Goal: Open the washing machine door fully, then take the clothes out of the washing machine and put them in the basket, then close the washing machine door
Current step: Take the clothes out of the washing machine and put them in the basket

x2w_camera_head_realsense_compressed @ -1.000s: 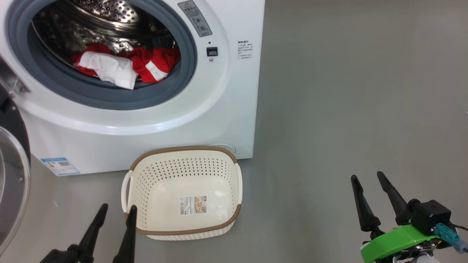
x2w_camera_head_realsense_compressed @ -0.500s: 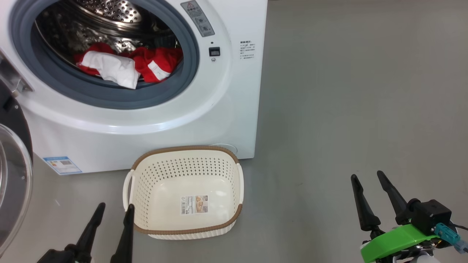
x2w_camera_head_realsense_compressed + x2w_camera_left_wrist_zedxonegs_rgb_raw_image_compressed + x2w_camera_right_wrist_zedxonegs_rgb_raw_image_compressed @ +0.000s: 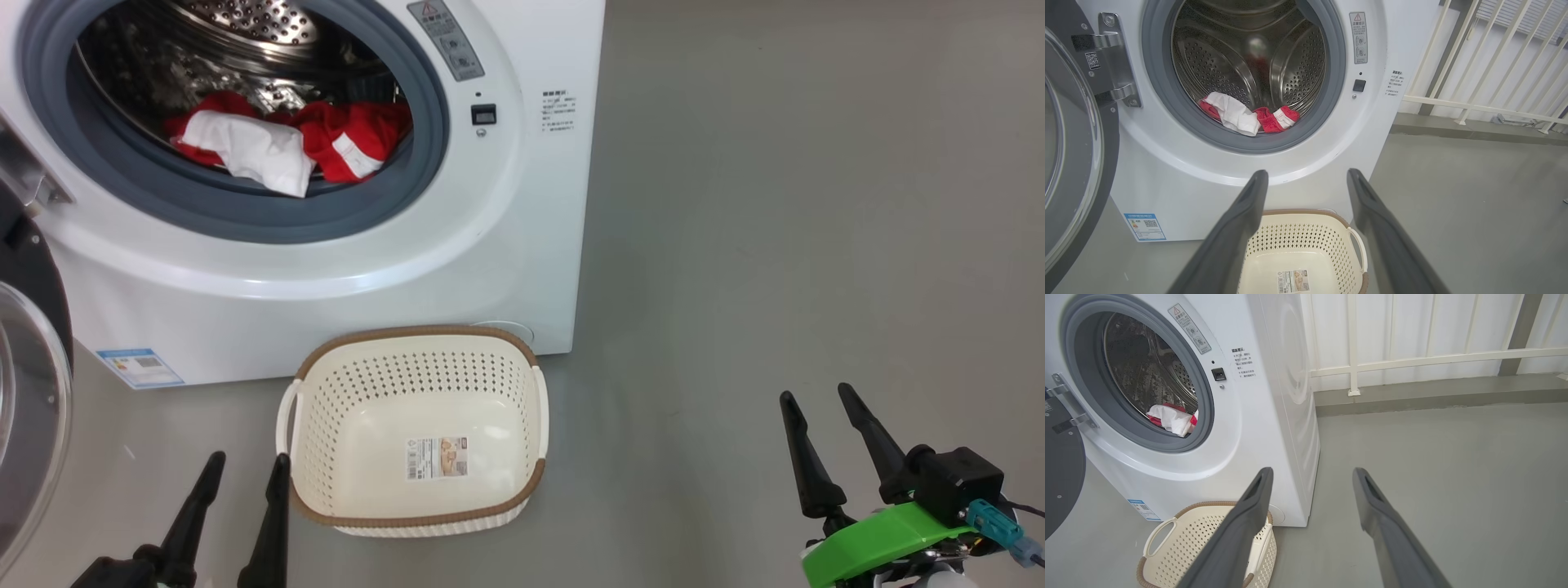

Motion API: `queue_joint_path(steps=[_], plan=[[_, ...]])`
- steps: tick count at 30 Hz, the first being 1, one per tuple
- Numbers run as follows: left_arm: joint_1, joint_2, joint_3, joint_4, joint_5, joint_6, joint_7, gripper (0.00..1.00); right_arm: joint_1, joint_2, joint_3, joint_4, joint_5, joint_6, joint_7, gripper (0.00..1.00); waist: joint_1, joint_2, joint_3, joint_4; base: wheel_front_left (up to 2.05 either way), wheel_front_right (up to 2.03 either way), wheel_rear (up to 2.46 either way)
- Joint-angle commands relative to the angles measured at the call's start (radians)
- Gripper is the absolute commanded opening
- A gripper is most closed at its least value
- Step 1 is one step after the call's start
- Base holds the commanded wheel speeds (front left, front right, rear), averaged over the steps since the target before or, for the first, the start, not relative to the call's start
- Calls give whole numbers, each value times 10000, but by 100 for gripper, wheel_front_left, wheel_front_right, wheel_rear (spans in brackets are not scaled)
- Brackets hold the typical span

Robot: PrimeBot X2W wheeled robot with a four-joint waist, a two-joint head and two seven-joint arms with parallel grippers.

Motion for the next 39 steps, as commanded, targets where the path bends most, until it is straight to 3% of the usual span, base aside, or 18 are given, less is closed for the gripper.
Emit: queue_joint_path(steps=[1, 18, 39], plan=[[-401, 206, 357, -254, -47, -56, -82, 100, -100, -42, 259, -211, -173, 48, -94, 100, 0, 0, 10, 9, 102, -127, 26], [-430, 242, 269, -171, -3, -56, -82, 100, -137, -5, 387, -175, -190, 48, -94, 100, 0, 0, 82, 110, 122, -145, 22], [-479, 195, 303, -68, -4, -56, -82, 100, -175, 24, 408, -165, -200, 48, -94, 100, 0, 0, 152, 188, 9, -9, 0]])
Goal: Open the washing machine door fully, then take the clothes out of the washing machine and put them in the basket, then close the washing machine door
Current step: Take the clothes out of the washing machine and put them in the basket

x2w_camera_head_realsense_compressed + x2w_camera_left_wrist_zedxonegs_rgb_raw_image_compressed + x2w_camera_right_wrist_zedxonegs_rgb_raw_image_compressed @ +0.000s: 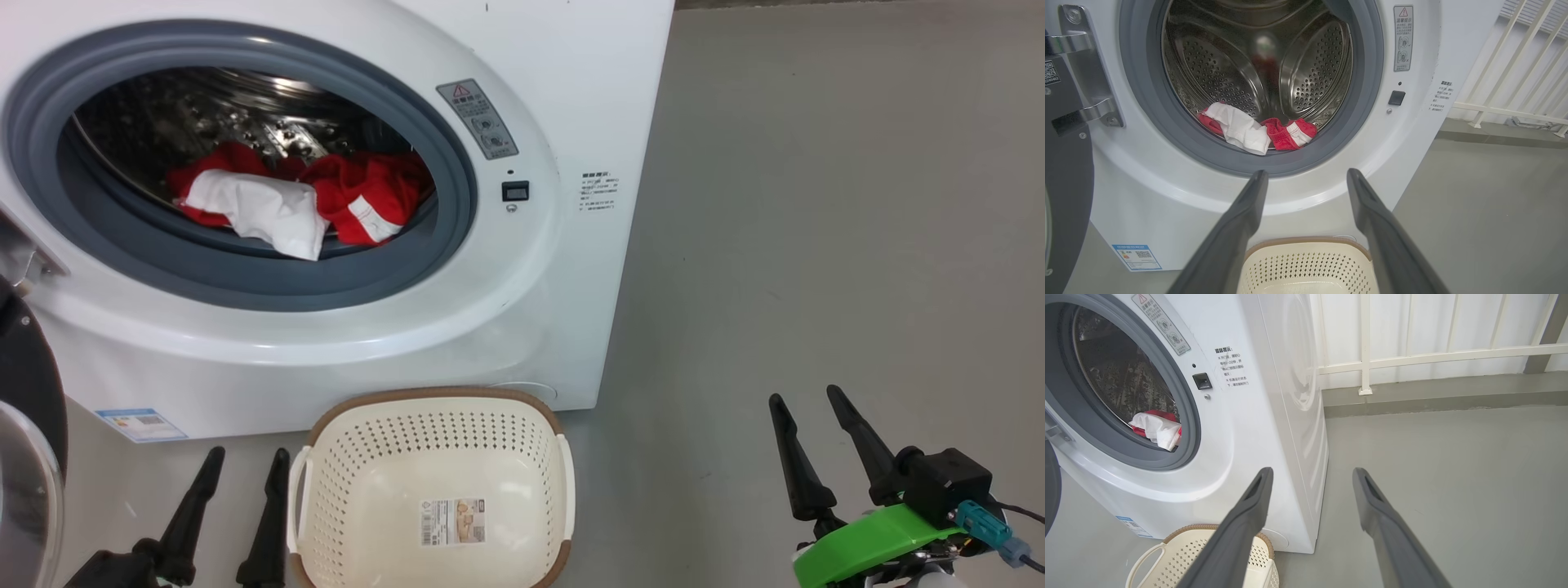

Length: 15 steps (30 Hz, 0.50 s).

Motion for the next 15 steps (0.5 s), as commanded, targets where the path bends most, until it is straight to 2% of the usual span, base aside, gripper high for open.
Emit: queue_joint_path(steps=[1, 10, 15], plan=[[-346, 126, 366, -187, 69, -56, -82, 100, -173, -52, 243, -200, -170, 48, -94, 100, 0, -1, 24, 2, 0, 0, 0], [-593, 121, 315, 77, 140, -56, -82, 100, -347, 8, 292, -224, -170, 48, -94, 100, 0, -1, 298, -114, 0, 0, 0], [-1524, 207, 112, 552, 284, -56, -82, 100, -494, 81, 263, -296, -198, 48, -94, 100, 0, -1, 731, -160, 0, 0, 0]])
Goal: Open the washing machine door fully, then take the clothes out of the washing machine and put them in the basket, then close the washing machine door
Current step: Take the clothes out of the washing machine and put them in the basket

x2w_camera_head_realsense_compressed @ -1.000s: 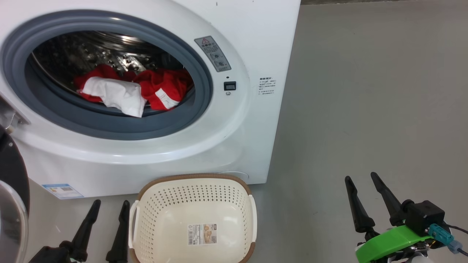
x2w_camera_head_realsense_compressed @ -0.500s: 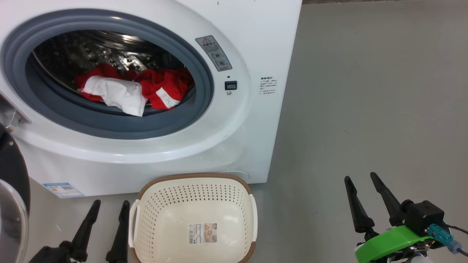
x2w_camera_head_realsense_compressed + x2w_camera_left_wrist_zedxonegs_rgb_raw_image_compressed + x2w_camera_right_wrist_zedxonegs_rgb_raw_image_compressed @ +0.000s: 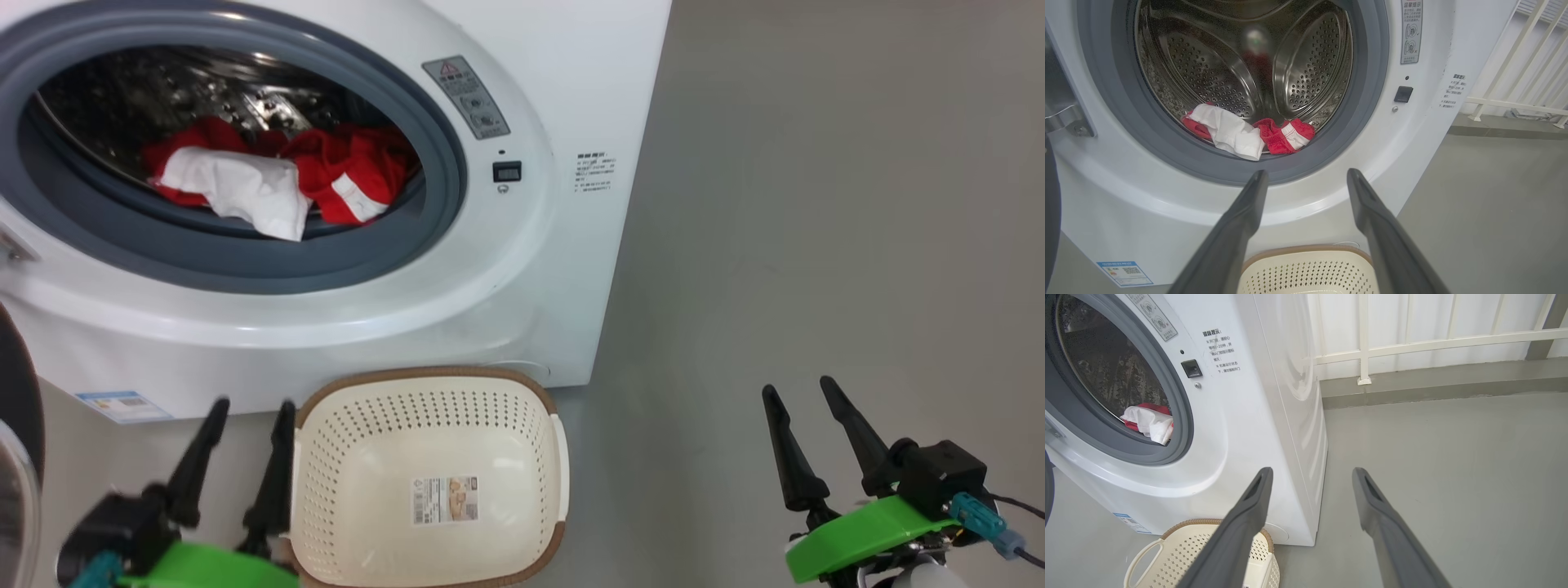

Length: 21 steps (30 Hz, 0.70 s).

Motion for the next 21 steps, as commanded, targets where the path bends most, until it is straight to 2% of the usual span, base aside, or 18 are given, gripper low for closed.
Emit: queue_joint_path(steps=[1, 8, 15, 16, 21], plan=[[-762, 255, 264, -23, 145, -56, -82, 100, -402, -21, 228, -272, -204, 48, -94, 100, 0, -1, 313, -52, 0, 0, 0], [-3081, 617, -144, 1505, 348, -56, -82, 100, -750, 67, 363, -338, -253, 48, -94, 100, 0, -1, 1082, -243, 0, 0, 0], [-5390, 905, -179, 3756, 781, -36, -82, 100, -1125, 109, 679, -353, -181, 48, -94, 100, 0, -1, 1789, -620, 0, 0, 0], [-5390, 905, -179, 3756, 781, -36, -82, 100, -1125, 109, 679, -353, -181, 48, -94, 100, 0, -1, 1789, -620, 0, 0, 0], [-6936, 944, -321, 5645, 1007, 217, 126, 100, -1322, 113, 754, -433, 77, 48, -94, 100, 0, -1, 2250, -828, 0, 0, 0]])
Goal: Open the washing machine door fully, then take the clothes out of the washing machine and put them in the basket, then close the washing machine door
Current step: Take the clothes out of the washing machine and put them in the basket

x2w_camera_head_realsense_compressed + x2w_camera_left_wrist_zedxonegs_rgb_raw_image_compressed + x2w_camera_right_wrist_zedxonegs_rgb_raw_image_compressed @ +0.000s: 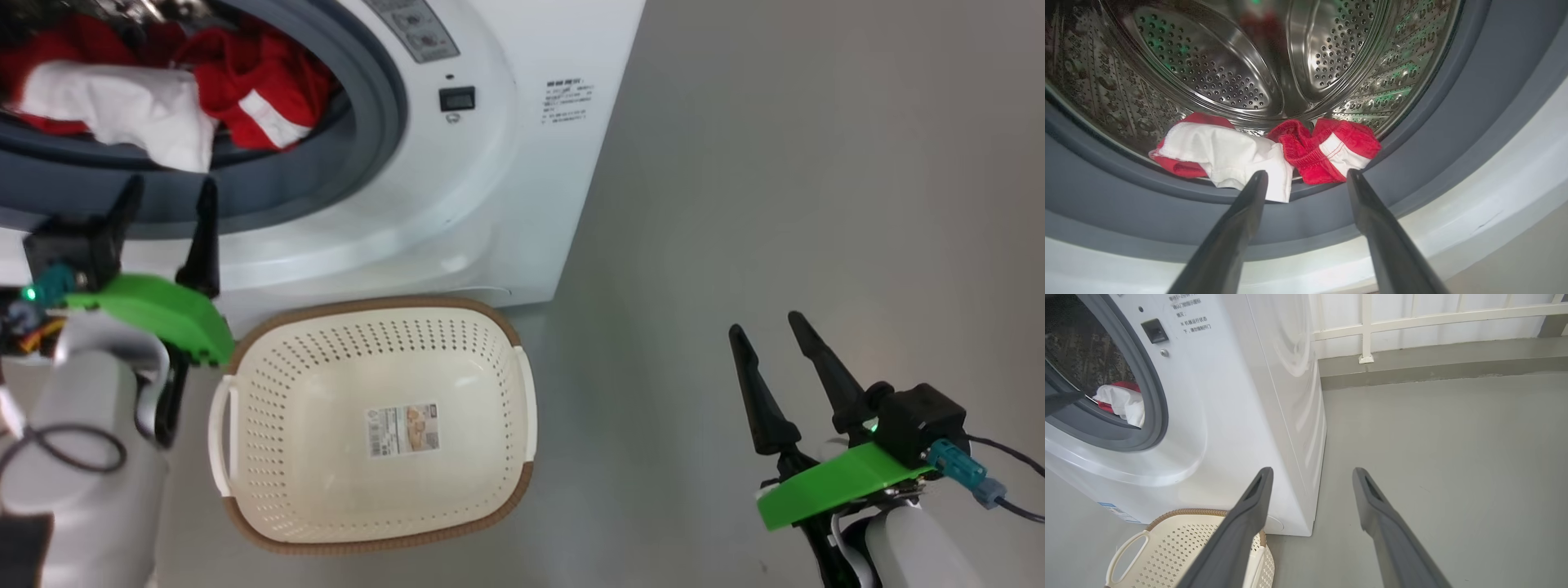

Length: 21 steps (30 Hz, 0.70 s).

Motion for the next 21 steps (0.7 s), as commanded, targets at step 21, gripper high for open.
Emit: queue_joint_path(steps=[21], plan=[[-4530, 945, -409, 4093, 736, 1040, 682, 100, -878, 2, 462, -605, 572, 48, -92, 100, 0, -1, 1847, -603, 0, 0, 0]])
